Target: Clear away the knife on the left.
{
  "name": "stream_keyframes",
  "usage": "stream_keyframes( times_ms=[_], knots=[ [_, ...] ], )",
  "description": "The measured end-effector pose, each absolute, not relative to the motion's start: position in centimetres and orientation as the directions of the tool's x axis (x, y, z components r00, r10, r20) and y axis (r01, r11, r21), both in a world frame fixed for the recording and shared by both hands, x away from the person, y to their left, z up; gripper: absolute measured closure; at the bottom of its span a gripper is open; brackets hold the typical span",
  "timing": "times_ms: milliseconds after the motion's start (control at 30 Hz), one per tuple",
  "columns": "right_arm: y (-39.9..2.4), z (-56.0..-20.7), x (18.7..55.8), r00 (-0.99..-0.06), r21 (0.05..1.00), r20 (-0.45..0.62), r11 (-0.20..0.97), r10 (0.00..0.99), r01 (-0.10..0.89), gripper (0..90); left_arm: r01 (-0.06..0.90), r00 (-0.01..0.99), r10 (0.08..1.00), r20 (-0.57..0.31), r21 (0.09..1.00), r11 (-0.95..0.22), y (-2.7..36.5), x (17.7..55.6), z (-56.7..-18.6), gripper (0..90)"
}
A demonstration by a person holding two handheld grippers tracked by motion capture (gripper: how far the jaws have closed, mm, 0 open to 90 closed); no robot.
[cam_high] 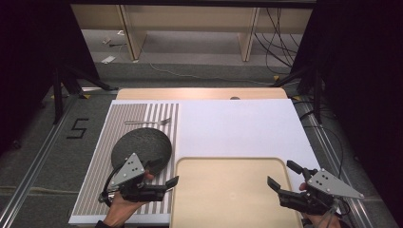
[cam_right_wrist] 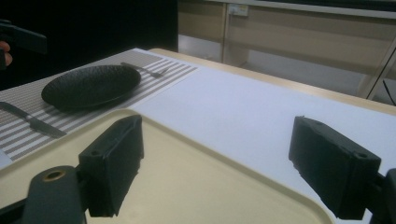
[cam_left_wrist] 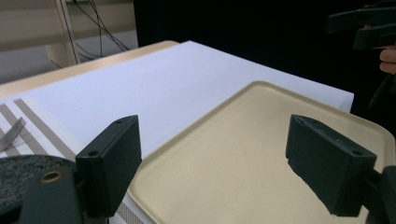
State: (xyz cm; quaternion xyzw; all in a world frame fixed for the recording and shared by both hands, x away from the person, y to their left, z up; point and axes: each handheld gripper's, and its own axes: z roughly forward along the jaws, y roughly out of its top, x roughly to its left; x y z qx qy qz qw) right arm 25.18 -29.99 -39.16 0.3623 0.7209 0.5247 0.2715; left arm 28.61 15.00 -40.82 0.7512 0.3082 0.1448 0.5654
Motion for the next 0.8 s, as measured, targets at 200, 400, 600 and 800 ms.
stream_keyframes(
  times_ms=[200, 400, 600, 800],
  knots=[
    [-29.9, -39.2, 25.2, -0.59, 0.953, -0.01, 0.187, 0.807, 0.239, 18.7, 0.308, 0.768, 0.631, -0.11, 0.927, -0.213, 15.3, 28.9, -40.4, 19.5],
    [-29.8, -39.2, 25.3, -0.594, 0.951, -0.013, 0.193, 0.805, 0.242, 18.7, 0.353, 0.779, 0.622, -0.073, 0.872, -0.339, 15.5, 29.5, -40.3, 18.5],
    [-29.9, -39.2, 25.3, -0.592, 0.952, -0.009, 0.189, 0.806, 0.243, 18.7, 0.375, 0.781, 0.624, -0.016, 0.811, -0.449, 16.0, 30.0, -40.4, 19.0],
    [-30.0, -39.1, 25.4, -0.587, 0.953, -0.004, 0.182, 0.809, 0.243, 18.8, 0.396, 0.792, 0.609, 0.033, 0.733, -0.554, 17.0, 30.2, -40.3, 19.8]
  ],
)
